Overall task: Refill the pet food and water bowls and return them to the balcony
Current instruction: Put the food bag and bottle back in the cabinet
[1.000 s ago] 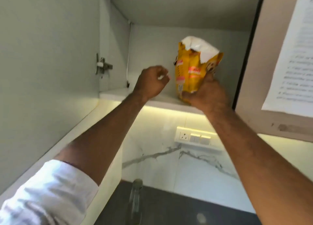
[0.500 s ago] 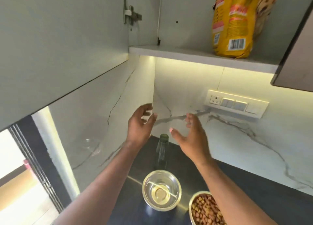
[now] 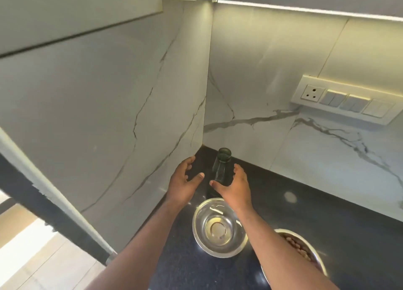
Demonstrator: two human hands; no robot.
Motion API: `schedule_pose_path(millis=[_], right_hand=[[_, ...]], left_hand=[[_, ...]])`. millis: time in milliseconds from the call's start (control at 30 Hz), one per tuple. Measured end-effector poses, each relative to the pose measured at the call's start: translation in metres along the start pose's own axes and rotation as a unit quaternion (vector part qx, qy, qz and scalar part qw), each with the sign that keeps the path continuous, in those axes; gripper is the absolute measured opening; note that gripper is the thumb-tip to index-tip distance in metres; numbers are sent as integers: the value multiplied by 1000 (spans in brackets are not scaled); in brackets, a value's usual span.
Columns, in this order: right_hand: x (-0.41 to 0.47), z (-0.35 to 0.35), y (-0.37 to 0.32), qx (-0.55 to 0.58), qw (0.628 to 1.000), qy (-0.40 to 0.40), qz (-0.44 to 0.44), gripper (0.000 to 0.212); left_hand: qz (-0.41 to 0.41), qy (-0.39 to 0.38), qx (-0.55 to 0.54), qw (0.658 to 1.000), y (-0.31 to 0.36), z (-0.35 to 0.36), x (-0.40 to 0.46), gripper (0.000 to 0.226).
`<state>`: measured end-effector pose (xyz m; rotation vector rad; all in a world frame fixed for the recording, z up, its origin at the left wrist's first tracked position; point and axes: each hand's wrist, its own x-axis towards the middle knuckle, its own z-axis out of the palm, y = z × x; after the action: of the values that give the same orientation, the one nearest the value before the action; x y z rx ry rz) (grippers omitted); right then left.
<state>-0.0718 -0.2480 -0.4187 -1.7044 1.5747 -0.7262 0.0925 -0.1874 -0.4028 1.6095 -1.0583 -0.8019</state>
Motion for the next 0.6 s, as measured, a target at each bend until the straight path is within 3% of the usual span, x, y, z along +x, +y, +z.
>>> schedule_pose_path(millis=[133,367,600], right_hand=[[29,25,14,5,1000,14,19,114],[46,39,21,-7,999,35,30,76],[41,15,7,-16,997,74,-15,71]], left_hand=[[-20,-9,-6,1000,-22,8,20,62],[-35,-14,8,999,-37,14,38,61],[-8,-7,7,1000,-12,19,40,60]])
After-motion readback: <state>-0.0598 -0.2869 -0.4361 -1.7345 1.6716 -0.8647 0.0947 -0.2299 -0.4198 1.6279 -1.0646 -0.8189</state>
